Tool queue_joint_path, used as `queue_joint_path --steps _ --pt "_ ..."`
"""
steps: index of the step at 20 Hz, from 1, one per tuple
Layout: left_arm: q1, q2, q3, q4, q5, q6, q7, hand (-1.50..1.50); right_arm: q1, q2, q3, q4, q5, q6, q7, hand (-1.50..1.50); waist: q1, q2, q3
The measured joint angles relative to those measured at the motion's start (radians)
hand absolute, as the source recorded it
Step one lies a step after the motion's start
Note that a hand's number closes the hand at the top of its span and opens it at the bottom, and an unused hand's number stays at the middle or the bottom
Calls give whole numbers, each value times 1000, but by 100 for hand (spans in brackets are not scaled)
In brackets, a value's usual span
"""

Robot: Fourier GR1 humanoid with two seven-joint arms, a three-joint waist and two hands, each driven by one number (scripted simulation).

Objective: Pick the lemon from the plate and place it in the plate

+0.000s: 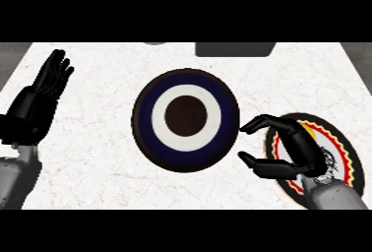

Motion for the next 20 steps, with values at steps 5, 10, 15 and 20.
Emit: queue_joint_path --steps 5,10,15,20 --pt "10 -6 -6 -20 -13 -3 22 0 70 43 -92 75 -155 96 -174 -150 0 -1 1" --pt "17 -21 -5 -50 -31 -12 53 0 79 -20 -220 61 -220 156 -211 -150 -2 -3 0" --pt "15 -21 11 -31 -35 -25 49 0 72 -189 -297 41 -177 187 -120 -150 -6 -4 -1" --pt "9 -30 6 -37 -47 -16 60 0 69 -390 -301 14 -80 243 42 -150 -8 -5 -3"
